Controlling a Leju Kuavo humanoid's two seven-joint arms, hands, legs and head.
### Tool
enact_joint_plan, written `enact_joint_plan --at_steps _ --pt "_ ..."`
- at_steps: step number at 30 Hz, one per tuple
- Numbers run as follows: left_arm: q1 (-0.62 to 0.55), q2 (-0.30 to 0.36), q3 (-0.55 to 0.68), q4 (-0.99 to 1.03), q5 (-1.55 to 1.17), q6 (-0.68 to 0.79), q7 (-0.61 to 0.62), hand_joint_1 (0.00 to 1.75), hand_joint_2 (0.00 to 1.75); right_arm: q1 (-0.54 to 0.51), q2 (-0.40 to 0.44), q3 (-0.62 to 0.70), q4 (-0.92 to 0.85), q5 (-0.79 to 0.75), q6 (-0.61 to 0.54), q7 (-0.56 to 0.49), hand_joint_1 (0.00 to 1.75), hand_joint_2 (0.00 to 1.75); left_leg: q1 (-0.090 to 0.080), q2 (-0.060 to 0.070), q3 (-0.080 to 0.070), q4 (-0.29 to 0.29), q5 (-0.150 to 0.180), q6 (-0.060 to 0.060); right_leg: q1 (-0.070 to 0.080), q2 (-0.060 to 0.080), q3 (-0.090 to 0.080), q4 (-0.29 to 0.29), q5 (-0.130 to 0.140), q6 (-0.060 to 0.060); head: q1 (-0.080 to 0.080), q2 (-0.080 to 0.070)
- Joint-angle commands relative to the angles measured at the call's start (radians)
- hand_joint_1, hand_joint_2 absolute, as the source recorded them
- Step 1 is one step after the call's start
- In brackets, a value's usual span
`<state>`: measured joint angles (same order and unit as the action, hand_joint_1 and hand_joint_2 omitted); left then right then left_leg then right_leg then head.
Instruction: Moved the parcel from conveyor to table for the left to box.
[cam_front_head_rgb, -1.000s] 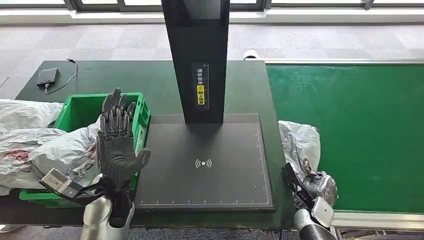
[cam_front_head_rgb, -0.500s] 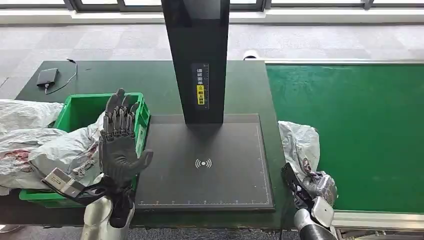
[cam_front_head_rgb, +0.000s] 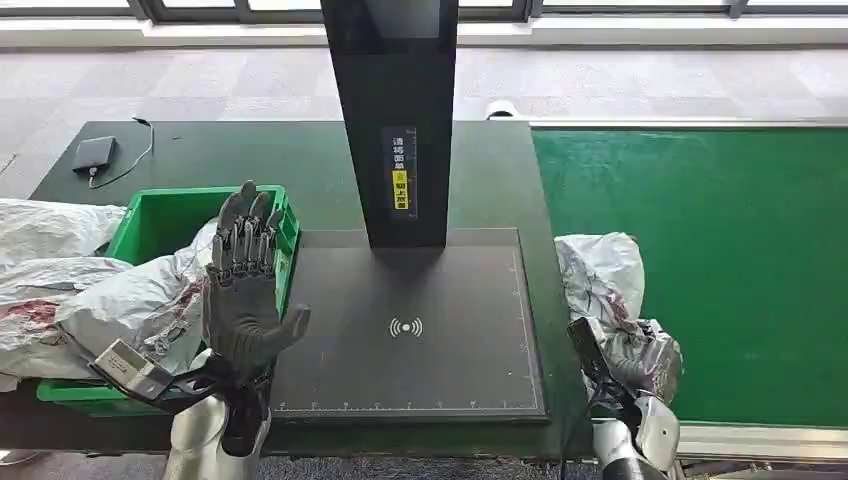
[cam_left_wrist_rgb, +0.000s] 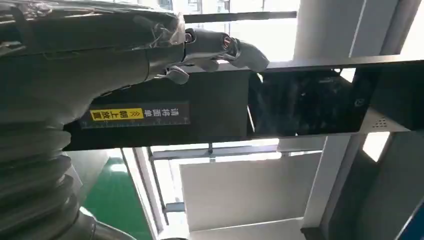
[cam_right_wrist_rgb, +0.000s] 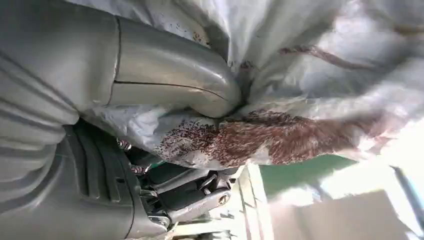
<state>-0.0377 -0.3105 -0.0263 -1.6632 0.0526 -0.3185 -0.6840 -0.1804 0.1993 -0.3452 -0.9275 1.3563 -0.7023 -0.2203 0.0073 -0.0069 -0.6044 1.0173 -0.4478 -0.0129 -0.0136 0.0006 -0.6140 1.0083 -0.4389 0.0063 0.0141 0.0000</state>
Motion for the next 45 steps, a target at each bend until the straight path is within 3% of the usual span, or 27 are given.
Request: enact_joint_plan --at_steps 1,15,16,26,28,31,36,45 --pt "-0.012 -0.011 -0.028 0.107 -0.007 0.050 -0.014 0.00 1.75 0.143 0.150 0.212 -0.642 -0.288 0.004 -0.296 1.75 1.75 0.000 0.003 0.003 -0.001 -0.002 -0.001 0.000 0.002 0.001 0.000 -0.002 -0.001 0.000 0.000" --pt "0.001 -0.010 -0.031 0.107 0.014 0.042 -0.014 0.00 1.75 0.147 0.150 0.166 -0.607 -0.367 0.004 -0.401 1.75 1.75 0.001 0.002 0.006 -0.003 -0.002 -0.001 0.002 0.001 0.005 -0.002 -0.002 -0.002 0.000 0.000" --pt "-0.006 -0.006 -0.031 0.115 0.016 0.039 -0.014 0.00 1.75 0.158 0.078 0.335 -0.535 -0.530 0.256 -0.423 1.75 1.75 0.001 0.002 0.005 -0.003 -0.001 -0.001 0.001 0.001 0.004 -0.002 -0.002 -0.002 0.000 0.000" --pt "-0.020 -0.005 -0.019 0.131 0.017 0.024 -0.014 0.00 1.75 0.141 0.052 0.408 -0.492 -0.503 0.287 -0.377 1.75 1.75 0.002 0.002 0.005 -0.003 -0.001 -0.002 0.003 0.001 0.005 -0.003 -0.001 -0.002 0.000 0.000" --pt "-0.032 -0.004 -0.015 0.151 0.016 0.006 -0.014 0.00 1.75 0.098 0.015 0.511 -0.346 -0.285 0.450 -0.231 1.75 1.75 0.002 0.004 0.006 -0.003 -0.001 -0.001 0.003 0.003 0.005 -0.003 -0.001 -0.002 0.000 0.000" --pt "-0.031 -0.006 -0.012 0.151 0.013 0.003 -0.014 0.00 1.75 0.058 0.034 0.528 -0.216 -0.276 0.365 -0.243 1.75 1.75 0.003 0.006 0.008 -0.004 0.000 -0.002 0.003 0.006 0.006 -0.005 0.000 -0.002 0.000 0.000" --pt "-0.030 -0.007 -0.012 0.149 0.013 0.002 -0.014 0.00 1.75 0.062 0.025 0.527 -0.234 -0.279 0.365 -0.242 1.75 1.75 0.002 0.001 0.003 -0.002 0.000 -0.002 0.003 0.000 0.003 -0.002 -0.001 -0.002 0.000 0.000" --pt "-0.024 -0.007 -0.012 0.143 0.013 0.005 -0.014 0.00 1.75 0.045 0.016 0.548 -0.187 -0.254 0.372 -0.211 1.75 1.75 0.002 0.002 0.004 -0.003 0.000 -0.002 0.002 0.001 0.003 -0.002 -0.001 -0.002 0.000 0.000"
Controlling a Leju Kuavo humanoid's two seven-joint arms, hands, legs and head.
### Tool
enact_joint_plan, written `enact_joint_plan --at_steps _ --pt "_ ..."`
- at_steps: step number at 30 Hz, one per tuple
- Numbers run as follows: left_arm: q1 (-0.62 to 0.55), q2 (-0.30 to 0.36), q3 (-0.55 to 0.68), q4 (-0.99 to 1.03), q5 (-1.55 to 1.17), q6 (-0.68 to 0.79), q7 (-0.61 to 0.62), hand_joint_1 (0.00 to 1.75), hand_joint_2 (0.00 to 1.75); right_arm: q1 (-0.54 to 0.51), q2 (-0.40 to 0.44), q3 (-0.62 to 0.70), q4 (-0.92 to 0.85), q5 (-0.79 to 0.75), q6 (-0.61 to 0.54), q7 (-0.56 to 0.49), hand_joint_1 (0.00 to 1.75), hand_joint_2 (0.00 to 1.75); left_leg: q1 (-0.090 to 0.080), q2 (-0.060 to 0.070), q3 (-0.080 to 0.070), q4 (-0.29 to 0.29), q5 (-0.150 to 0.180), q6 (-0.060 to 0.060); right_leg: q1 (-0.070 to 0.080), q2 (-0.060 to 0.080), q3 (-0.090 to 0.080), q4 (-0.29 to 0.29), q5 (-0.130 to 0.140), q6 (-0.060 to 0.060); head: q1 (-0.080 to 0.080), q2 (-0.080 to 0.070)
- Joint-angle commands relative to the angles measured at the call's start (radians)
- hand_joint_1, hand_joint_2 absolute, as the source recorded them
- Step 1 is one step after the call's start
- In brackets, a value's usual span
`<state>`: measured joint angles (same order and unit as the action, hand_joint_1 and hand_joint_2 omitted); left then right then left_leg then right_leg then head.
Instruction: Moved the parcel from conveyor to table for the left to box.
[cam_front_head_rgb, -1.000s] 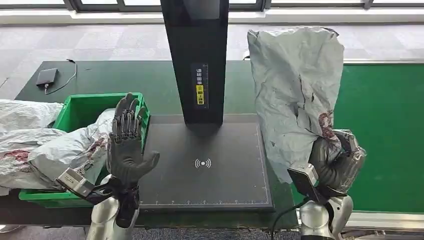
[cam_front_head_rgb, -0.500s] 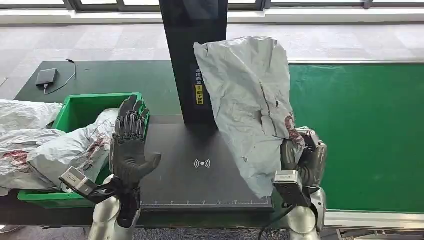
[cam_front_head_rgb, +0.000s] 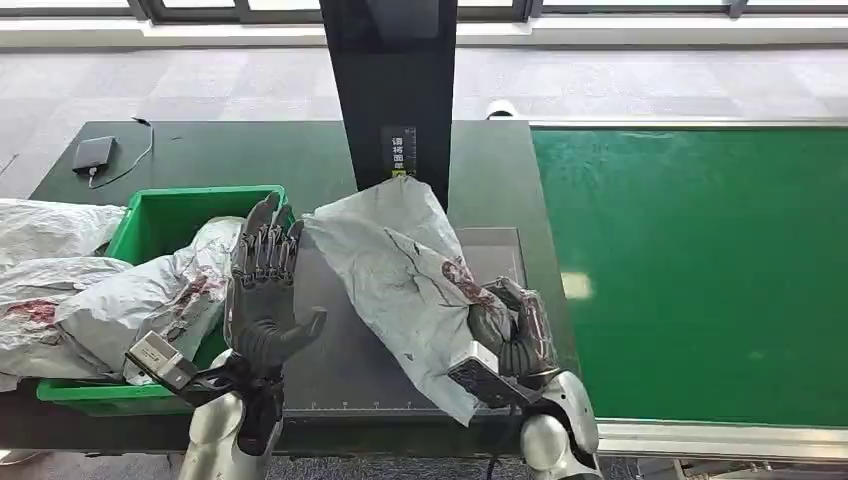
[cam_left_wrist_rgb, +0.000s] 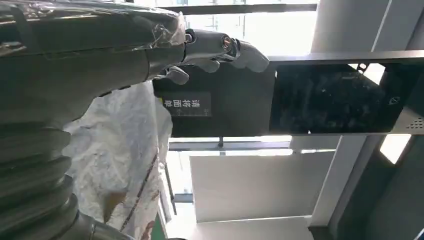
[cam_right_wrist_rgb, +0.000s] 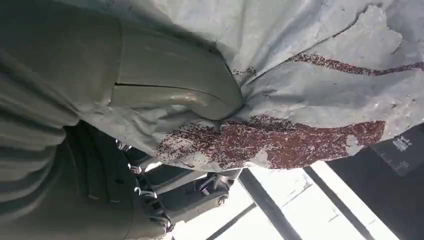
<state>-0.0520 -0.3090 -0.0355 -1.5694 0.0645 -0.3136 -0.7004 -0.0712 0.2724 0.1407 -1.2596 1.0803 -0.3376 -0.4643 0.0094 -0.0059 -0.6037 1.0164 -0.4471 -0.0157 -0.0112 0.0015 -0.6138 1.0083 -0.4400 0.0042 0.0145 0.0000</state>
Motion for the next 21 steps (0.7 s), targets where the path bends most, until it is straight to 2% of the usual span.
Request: enact_joint_plan --at_steps 1,6,7,8,15,21 --pt "-0.008 -0.008 -0.002 0.047 0.002 0.001 0.002 0.00 1.75 -0.066 -0.057 0.062 0.153 0.021 0.002 0.034 1.75 1.75 0.000 0.001 0.005 -0.002 -0.001 0.001 0.000 0.001 0.005 -0.003 0.000 0.000 0.000 0.000" --pt "0.022 -0.013 0.003 0.016 -0.002 0.006 0.002 0.00 1.75 -0.074 -0.060 0.029 0.179 0.015 -0.057 0.059 1.75 1.75 0.000 0.001 0.003 -0.001 0.000 0.000 0.000 0.000 0.003 -0.002 0.000 0.000 0.000 0.000" --pt "0.028 -0.015 0.005 0.009 -0.003 0.008 0.002 0.00 1.75 -0.075 -0.060 0.024 0.180 0.023 -0.071 0.070 0.80 1.75 0.000 0.002 0.006 -0.003 -0.001 0.001 0.000 0.001 0.006 -0.004 0.000 0.000 0.000 0.000" --pt "0.035 -0.015 0.005 0.002 -0.004 0.008 0.002 0.00 1.75 -0.074 -0.060 0.018 0.178 0.028 -0.080 0.079 0.00 1.75 0.000 0.002 0.004 -0.002 -0.001 0.001 0.000 0.001 0.003 -0.002 0.000 0.000 0.000 0.000" --pt "0.016 -0.012 -0.001 0.016 -0.015 0.042 0.002 0.00 1.75 -0.056 -0.056 -0.006 0.104 0.010 -0.150 0.078 0.00 1.75 -0.001 0.000 0.003 -0.001 -0.001 0.001 0.000 0.000 0.003 -0.001 0.000 0.000 0.000 0.000" --pt "0.008 -0.003 -0.010 0.022 -0.020 0.055 0.002 0.00 1.75 -0.028 -0.062 0.006 0.066 0.030 -0.164 0.094 0.00 1.75 -0.001 0.000 0.002 -0.001 0.000 0.000 0.000 -0.001 0.002 -0.001 -0.001 0.000 0.000 0.000"
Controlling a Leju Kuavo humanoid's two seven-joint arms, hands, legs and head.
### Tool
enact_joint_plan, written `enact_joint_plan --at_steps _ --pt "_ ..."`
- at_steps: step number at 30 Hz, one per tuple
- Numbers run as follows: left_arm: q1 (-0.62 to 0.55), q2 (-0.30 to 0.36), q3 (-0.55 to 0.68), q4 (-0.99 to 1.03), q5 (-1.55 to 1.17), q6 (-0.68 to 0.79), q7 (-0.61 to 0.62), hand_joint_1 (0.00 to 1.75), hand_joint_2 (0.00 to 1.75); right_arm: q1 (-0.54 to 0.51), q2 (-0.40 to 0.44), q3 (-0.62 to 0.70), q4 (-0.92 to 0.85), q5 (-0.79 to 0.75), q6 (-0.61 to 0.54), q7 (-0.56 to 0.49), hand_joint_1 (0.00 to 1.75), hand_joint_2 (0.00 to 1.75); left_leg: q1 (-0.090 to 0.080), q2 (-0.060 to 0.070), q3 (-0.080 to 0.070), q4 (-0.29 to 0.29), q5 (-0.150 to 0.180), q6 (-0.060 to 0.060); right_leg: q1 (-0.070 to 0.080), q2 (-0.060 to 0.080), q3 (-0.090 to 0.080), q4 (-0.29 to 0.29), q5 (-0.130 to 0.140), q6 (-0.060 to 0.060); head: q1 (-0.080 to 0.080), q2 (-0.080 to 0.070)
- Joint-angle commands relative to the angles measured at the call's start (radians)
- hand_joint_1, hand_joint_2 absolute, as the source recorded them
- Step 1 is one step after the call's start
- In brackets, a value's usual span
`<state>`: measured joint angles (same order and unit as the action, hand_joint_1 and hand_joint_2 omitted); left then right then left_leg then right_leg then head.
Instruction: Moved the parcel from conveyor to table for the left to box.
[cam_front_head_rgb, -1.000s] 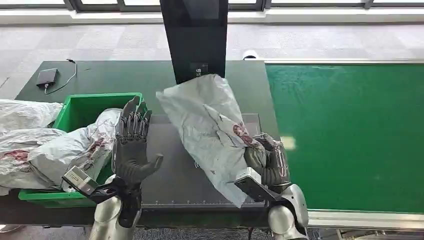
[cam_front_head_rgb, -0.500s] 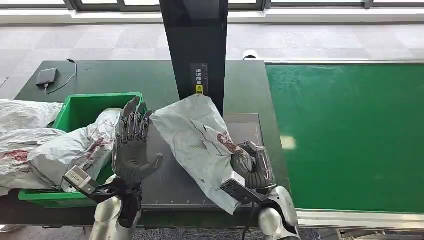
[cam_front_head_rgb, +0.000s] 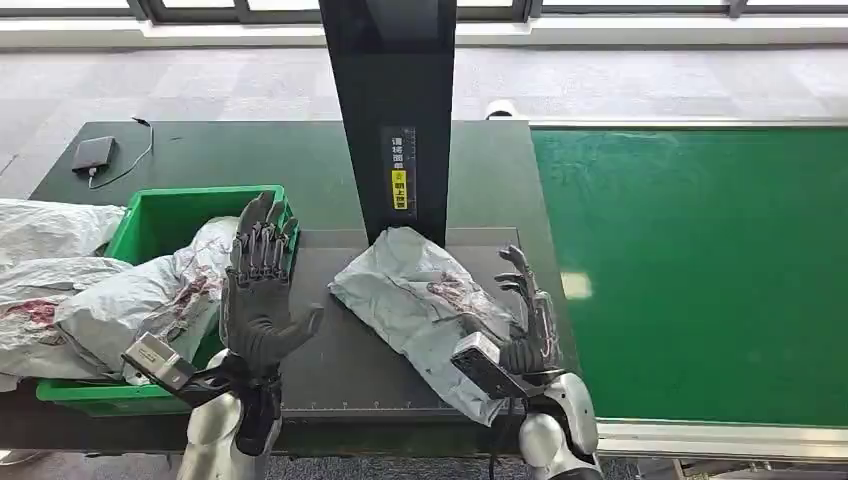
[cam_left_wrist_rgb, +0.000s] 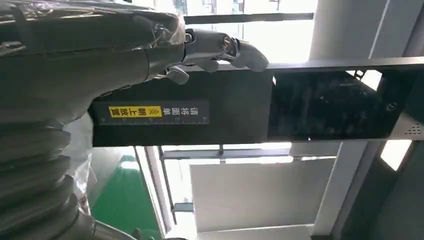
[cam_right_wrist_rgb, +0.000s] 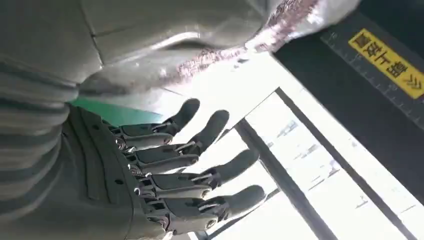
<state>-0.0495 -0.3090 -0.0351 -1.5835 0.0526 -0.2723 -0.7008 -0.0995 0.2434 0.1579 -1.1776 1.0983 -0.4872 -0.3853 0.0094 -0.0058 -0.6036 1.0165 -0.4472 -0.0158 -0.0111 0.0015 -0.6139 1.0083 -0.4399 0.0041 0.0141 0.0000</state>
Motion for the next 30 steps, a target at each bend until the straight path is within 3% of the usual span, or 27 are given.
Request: enact_joint_plan --at_steps 1,2,3,8,18,19,25,28,30 --pt "0.002 -0.004 -0.014 0.036 -0.020 0.026 0.003 0.00 1.75 0.003 -0.036 -0.010 -0.018 0.024 -0.009 0.024 0.00 1.75 -0.001 0.000 0.005 -0.003 -0.001 0.001 0.000 -0.001 0.005 -0.003 -0.001 0.000 0.000 0.000" --pt "0.001 -0.003 -0.017 0.036 -0.019 0.028 0.003 0.00 1.75 0.005 -0.036 -0.010 -0.019 0.024 -0.006 0.024 0.00 1.75 -0.001 -0.001 0.004 -0.002 0.000 0.001 0.000 -0.001 0.004 -0.002 -0.001 0.000 0.000 0.000" --pt "0.001 -0.002 -0.021 0.032 -0.018 0.029 0.003 0.00 1.75 0.006 -0.037 -0.013 -0.017 0.024 -0.004 0.026 0.00 0.00 -0.001 -0.001 0.005 -0.003 0.000 0.001 -0.001 -0.002 0.005 -0.003 -0.001 0.000 0.000 0.000" --pt "-0.008 0.005 -0.041 0.048 -0.029 0.038 0.003 0.00 1.75 0.028 -0.028 -0.026 -0.092 -0.049 -0.098 -0.047 0.00 0.00 -0.001 -0.001 0.005 -0.003 0.000 0.001 0.000 -0.002 0.005 -0.003 -0.001 0.000 0.000 0.000" --pt "-0.014 0.002 -0.044 0.055 -0.034 0.045 0.003 0.00 1.75 0.034 -0.030 -0.027 -0.112 -0.050 -0.096 -0.046 0.00 0.00 -0.001 -0.001 0.002 -0.001 0.000 0.000 0.000 -0.001 0.002 -0.001 -0.001 0.000 0.000 0.000" --pt "-0.021 0.009 -0.056 0.071 -0.053 0.049 0.003 0.00 1.75 0.040 -0.025 -0.030 -0.132 -0.111 -0.149 -0.098 0.00 0.00 0.000 -0.001 0.004 -0.002 0.000 0.001 0.000 -0.001 0.004 -0.002 -0.001 0.000 0.000 0.000" --pt "-0.101 0.037 -0.152 0.230 -0.300 0.126 0.037 0.00 1.75 0.093 0.008 -0.080 -0.297 -0.209 -0.211 -0.210 0.00 0.00 0.000 -0.003 0.003 -0.001 0.000 0.001 0.000 -0.004 0.003 -0.001 -0.001 0.000 0.000 0.000" --pt "-0.151 0.039 -0.227 0.408 -0.639 0.302 0.116 0.00 1.75 0.130 0.077 -0.163 -0.356 -0.230 -0.211 -0.304 0.00 0.00 -0.001 -0.005 0.002 -0.002 0.001 0.001 -0.001 -0.005 0.003 -0.001 -0.001 0.000 0.000 0.000" --pt "-0.179 0.027 -0.242 0.521 -0.755 0.367 0.150 0.00 1.75 0.139 0.083 -0.170 -0.372 -0.252 -0.211 -0.313 0.00 0.00 -0.002 -0.008 0.004 -0.003 0.002 0.001 -0.002 -0.009 0.005 -0.002 -0.002 0.000 0.000 0.000"
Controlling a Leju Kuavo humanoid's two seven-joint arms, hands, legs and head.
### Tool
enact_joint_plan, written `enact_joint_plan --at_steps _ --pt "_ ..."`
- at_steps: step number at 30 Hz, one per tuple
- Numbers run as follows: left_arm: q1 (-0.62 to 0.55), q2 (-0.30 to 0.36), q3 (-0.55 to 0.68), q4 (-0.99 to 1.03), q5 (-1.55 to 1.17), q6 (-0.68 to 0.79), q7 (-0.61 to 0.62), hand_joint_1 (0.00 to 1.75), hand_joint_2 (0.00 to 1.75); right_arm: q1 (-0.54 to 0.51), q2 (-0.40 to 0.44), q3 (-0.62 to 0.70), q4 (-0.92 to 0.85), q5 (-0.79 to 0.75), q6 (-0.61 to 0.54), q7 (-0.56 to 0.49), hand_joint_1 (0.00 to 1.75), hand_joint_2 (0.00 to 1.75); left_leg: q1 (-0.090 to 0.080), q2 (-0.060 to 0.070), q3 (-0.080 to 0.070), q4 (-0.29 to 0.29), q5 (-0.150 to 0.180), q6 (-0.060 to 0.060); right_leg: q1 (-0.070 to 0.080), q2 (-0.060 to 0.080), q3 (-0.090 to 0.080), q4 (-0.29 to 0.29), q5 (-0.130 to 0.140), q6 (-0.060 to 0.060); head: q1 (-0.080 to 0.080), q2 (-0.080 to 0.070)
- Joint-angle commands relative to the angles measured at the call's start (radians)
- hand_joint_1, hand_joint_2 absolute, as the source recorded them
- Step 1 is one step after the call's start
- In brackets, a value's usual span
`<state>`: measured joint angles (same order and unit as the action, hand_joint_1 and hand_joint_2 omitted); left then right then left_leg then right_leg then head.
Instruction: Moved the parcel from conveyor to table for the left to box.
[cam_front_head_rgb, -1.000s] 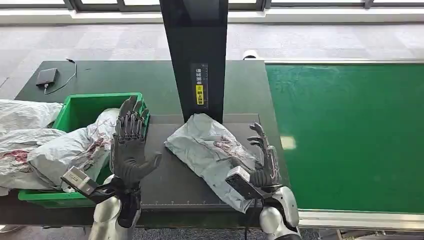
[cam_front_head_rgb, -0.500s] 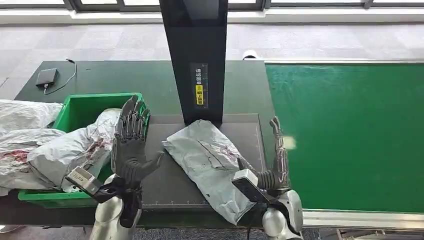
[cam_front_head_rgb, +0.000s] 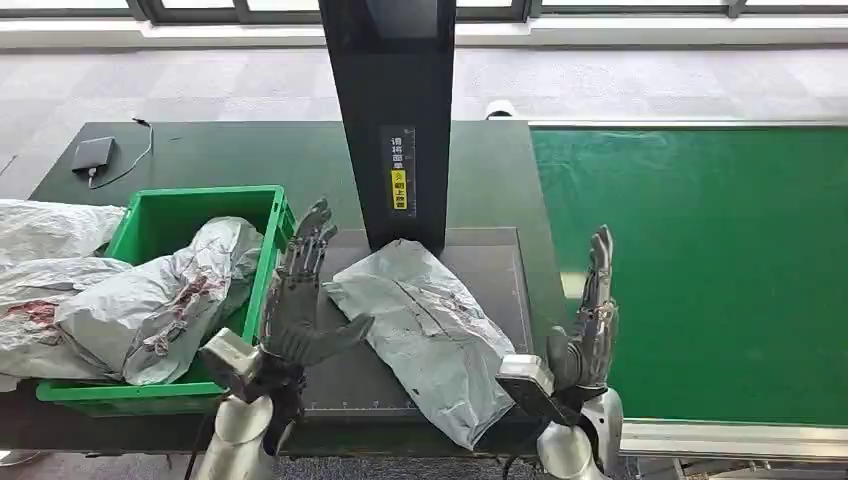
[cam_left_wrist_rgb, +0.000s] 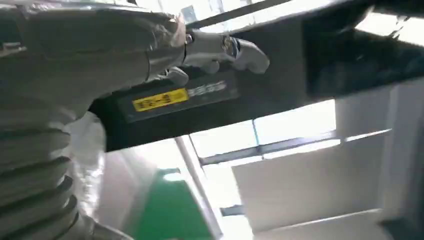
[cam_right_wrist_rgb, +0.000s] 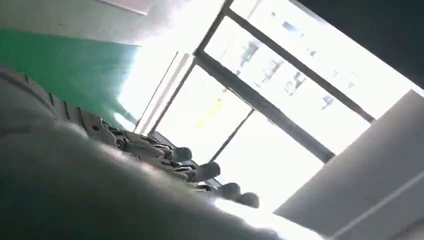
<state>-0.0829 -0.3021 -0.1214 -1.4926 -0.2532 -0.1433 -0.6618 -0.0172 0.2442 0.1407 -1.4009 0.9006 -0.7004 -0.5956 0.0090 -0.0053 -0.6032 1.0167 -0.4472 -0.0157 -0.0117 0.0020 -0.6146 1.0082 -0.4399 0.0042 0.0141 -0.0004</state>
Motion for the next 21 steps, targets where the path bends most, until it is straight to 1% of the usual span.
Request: enact_joint_plan --at_steps 1,3,6,7,9,10,12,13,18,21 --pt "-0.148 0.018 -0.154 0.445 -0.452 0.245 0.103 0.00 1.75 0.057 0.082 -0.152 -0.149 -0.055 0.002 -0.103 0.00 0.00 0.000 -0.007 0.004 -0.003 0.001 0.001 0.000 -0.008 0.006 -0.003 -0.001 0.000 0.000 0.000" --pt "-0.149 0.018 -0.151 0.448 -0.453 0.246 0.101 0.00 1.75 0.055 0.082 -0.153 -0.147 -0.055 0.002 -0.103 0.00 0.00 -0.001 -0.003 0.002 -0.002 0.001 0.001 0.000 -0.004 0.003 -0.001 -0.001 0.000 0.000 0.000" --pt "-0.152 0.021 -0.148 0.446 -0.452 0.244 0.104 0.00 1.75 0.053 0.083 -0.153 -0.146 -0.055 0.002 -0.103 0.00 0.00 -0.001 -0.002 0.005 -0.003 0.000 0.001 -0.001 -0.003 0.005 -0.002 -0.001 0.000 0.000 0.000" --pt "-0.150 0.026 -0.156 0.444 -0.491 0.246 0.139 0.00 1.75 0.055 0.087 -0.156 -0.164 -0.070 0.002 -0.103 0.00 1.75 0.000 -0.002 0.004 -0.002 0.000 0.000 0.000 -0.003 0.005 -0.002 0.000 -0.001 0.000 0.000" --pt "-0.161 0.027 -0.163 0.484 -0.557 0.267 0.186 0.00 1.75 0.060 0.088 -0.158 -0.195 -0.089 0.002 -0.103 0.00 1.75 0.000 -0.001 0.002 -0.001 0.000 0.000 0.000 -0.001 0.002 -0.001 0.000 -0.001 0.000 0.000" --pt "-0.172 0.023 -0.160 0.523 -0.589 0.278 0.202 0.00 1.75 0.060 0.085 -0.155 -0.210 -0.104 0.002 -0.103 0.00 1.75 -0.001 -0.002 0.004 -0.003 0.000 0.000 0.000 -0.002 0.004 -0.002 0.000 -0.001 0.000 0.000" --pt "-0.180 0.026 -0.172 0.567 -0.647 0.293 0.239 0.00 1.75 0.055 0.079 -0.148 -0.218 -0.131 0.002 -0.103 0.00 1.75 -0.001 -0.002 0.003 -0.002 0.000 0.000 0.000 -0.001 0.003 -0.001 0.000 0.000 0.000 0.000" --pt "-0.184 0.028 -0.179 0.592 -0.679 0.300 0.258 0.00 1.75 0.051 0.085 -0.156 -0.228 -0.131 0.002 -0.103 0.00 1.75 -0.001 -0.002 0.005 -0.003 0.000 0.001 0.000 -0.002 0.005 -0.002 0.000 -0.001 0.000 0.000" --pt "-0.190 0.028 -0.199 0.658 -0.760 0.306 0.301 0.00 1.75 0.037 0.093 -0.168 -0.232 -0.160 0.002 -0.103 0.00 1.75 -0.001 -0.001 0.004 -0.002 0.000 0.000 0.000 0.000 0.003 -0.001 0.000 0.000 0.000 0.000" --pt "-0.190 0.028 -0.199 0.658 -0.760 0.306 0.301 0.00 1.75 0.037 0.093 -0.168 -0.232 -0.160 0.002 -0.103 0.00 1.75 -0.001 0.000 0.005 -0.002 0.000 0.001 0.000 0.000 0.004 -0.002 0.000 -0.001 0.000 0.000"
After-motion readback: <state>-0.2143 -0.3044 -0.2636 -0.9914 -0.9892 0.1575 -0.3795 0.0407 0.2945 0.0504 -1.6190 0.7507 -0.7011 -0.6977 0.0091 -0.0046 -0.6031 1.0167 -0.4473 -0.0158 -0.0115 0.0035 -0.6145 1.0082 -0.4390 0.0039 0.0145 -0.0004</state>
